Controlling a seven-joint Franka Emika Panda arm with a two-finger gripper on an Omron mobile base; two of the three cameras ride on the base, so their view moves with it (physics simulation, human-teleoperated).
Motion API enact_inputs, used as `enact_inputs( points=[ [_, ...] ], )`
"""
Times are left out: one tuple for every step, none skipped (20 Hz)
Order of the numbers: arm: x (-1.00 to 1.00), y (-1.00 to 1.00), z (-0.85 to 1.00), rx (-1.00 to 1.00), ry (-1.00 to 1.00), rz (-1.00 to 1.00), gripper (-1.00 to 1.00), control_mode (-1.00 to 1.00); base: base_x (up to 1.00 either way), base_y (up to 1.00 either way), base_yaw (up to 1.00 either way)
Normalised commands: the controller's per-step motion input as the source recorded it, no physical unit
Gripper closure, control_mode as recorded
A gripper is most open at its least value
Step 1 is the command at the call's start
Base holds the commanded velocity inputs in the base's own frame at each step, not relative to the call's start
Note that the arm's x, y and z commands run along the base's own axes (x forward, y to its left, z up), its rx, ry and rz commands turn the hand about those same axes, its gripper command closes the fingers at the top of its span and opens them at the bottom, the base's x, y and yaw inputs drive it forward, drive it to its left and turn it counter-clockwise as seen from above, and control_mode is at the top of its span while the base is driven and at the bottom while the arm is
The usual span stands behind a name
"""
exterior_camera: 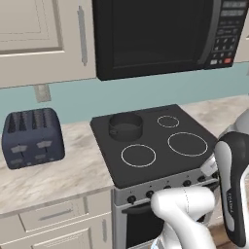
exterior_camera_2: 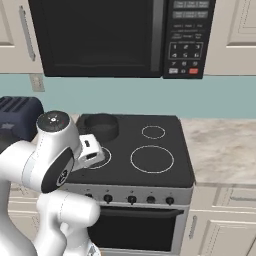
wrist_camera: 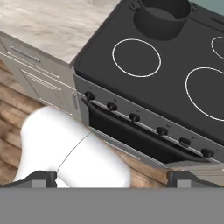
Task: Move the pot and pan from the stove into the sink.
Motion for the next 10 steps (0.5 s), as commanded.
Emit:
enact_inputs(
  points=[
    [0.00,0.00,0.00,0.00,0.00,0.00,-1.00,1.00,0.56,0.00,0.05],
    [0.00,0.00,0.00,0.00,0.00,0.00,-1.00,1.00,0.55,0.00,0.05],
    [0.00,0.00,0.00,0.00,0.00,0.00,-1.00,1.00,0.55,0.00,0.05],
    [0.00,0.00,0.00,0.00,0.00,0.00,-1.00,1.00,0.57,0.00,0.05],
    [0.00,0.00,0.00,0.00,0.00,0.00,-1.00,1.00,0.55,0.00,0.04],
    [0.00,0.00,0.00,0.00,0.00,0.00,-1.00,1.00,0.50,0.00,0.04],
    [0.00,0.00,0.00,0.00,0.00,0.00,-1.00,1.00,0.48,0.01,0.03],
    [0.00,0.00,0.00,0.00,0.00,0.00,-1.00,1.00,0.47,0.08,0.03],
    [0.00,0.00,0.00,0.00,0.00,0.00,-1.00,1.00,0.49,0.18,0.01],
    [0.44,0.19,-0.13,-0.01,0.00,0.02,-1.00,-1.00,0.00,0.00,0.00]
  ],
)
